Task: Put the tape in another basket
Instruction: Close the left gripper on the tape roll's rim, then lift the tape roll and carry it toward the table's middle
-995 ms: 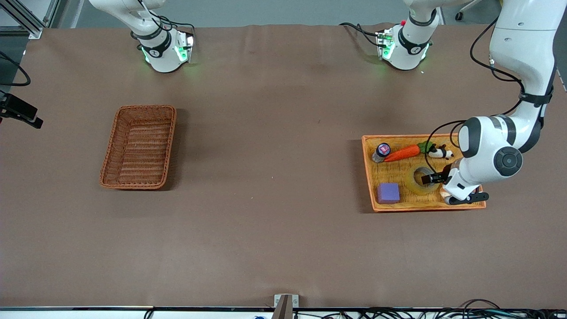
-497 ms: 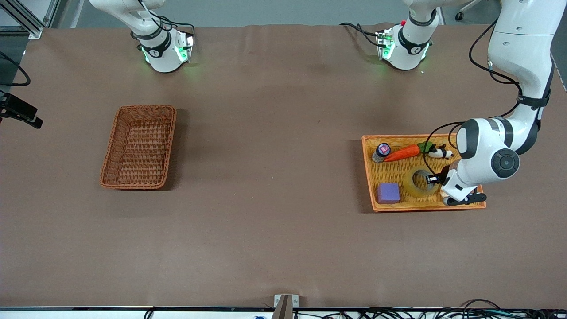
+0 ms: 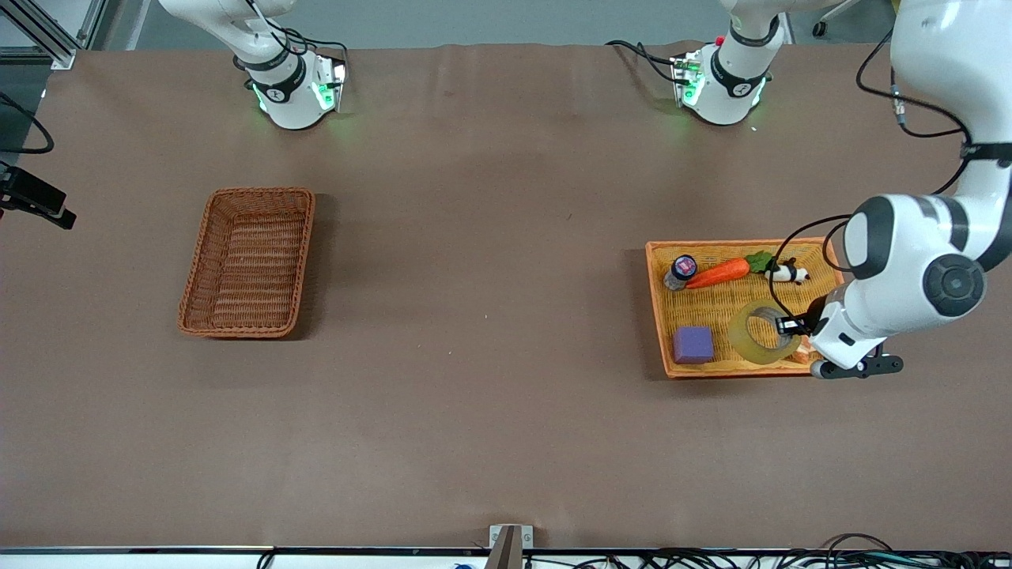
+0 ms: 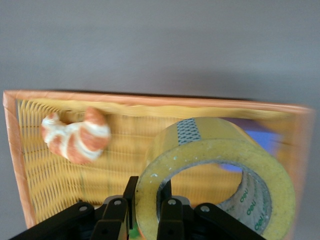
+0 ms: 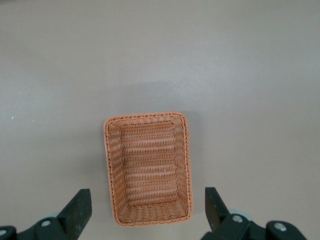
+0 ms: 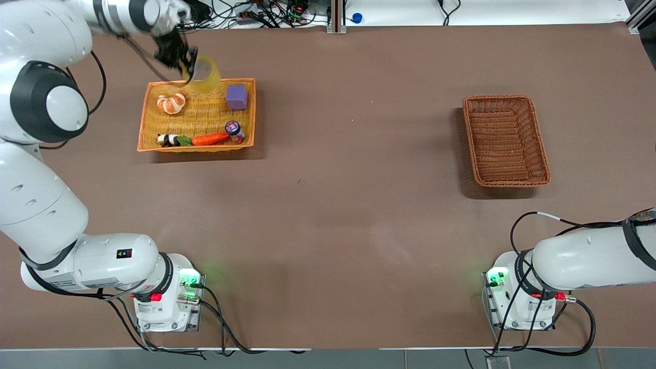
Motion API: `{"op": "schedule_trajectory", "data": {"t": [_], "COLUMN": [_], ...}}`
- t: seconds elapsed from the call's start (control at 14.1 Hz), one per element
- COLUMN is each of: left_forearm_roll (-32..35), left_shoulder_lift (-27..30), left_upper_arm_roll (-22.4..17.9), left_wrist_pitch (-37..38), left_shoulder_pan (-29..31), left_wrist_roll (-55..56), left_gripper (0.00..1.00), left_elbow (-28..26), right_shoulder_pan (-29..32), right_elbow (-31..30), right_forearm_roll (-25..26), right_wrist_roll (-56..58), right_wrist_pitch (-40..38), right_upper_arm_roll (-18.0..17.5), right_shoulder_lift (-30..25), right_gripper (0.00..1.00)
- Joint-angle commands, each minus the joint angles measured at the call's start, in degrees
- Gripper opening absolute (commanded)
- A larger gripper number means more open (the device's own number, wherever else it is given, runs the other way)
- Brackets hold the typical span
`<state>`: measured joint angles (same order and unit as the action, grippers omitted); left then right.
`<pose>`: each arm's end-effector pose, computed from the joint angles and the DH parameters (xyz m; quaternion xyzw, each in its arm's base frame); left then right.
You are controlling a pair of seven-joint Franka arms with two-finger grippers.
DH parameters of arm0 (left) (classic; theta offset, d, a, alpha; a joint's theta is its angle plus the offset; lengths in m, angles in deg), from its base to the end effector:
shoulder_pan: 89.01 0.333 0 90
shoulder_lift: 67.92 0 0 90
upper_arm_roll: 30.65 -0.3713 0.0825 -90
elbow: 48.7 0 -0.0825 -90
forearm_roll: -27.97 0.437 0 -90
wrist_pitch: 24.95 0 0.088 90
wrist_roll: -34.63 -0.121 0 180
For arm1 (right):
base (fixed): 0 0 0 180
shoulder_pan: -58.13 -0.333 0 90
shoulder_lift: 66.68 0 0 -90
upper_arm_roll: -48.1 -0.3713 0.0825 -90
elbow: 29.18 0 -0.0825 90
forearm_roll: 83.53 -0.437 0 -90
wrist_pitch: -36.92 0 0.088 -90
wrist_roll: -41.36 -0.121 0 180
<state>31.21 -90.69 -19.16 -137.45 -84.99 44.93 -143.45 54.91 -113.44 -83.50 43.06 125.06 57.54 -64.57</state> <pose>0.7184 -0.0741 0.3912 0.9989 0.0189 -0.0412 0.0069 0.6151 -0.0649 0.6931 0.9991 -0.0393 0.0154 0.0044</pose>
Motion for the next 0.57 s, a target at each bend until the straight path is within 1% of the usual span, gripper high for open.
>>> {"op": "schedule_trajectory", "data": {"t": [0.0,0.14,0.21,0.36,0.5], "left_forearm_roll": [0.1,0.3,0.2,0.2,0.1], "left_shoulder_lift": [-1.6,-4.1,-6.2,-12.4,-18.0], "left_upper_arm_roll": [4.1,4.3,4.2,3.8,3.6], "left_wrist_pitch": [4.7,4.7,4.3,4.3,3.3], "left_shoulder_pan": [-4.2,-12.7,-16.7,-25.0,-30.2], "left_wrist_roll": [4.0,10.0,13.1,20.1,28.7], "left_gripper": [0.00,0.00,0.00,0.00,0.00], "left_elbow": [7.2,8.8,10.4,17.9,23.4], "right_shoulder_pan": [0.2,0.2,0.2,0.2,0.2], "right_elbow": [-0.4,-0.5,-0.5,-0.5,-0.5], "right_forearm_roll": [-1.2,-1.2,-1.2,-1.2,-1.2], "right_wrist_roll": [0.8,0.8,0.8,0.8,0.8], "right_wrist_pitch": [-0.3,-0.2,-0.2,-0.2,-0.2], "right_upper_arm_roll": [0.1,0.1,0.1,0.1,0.1], "right_shoulder_lift": [-0.6,-0.6,-0.6,-0.6,-0.6], "right_gripper": [1.00,1.00,1.00,1.00,1.00]}}
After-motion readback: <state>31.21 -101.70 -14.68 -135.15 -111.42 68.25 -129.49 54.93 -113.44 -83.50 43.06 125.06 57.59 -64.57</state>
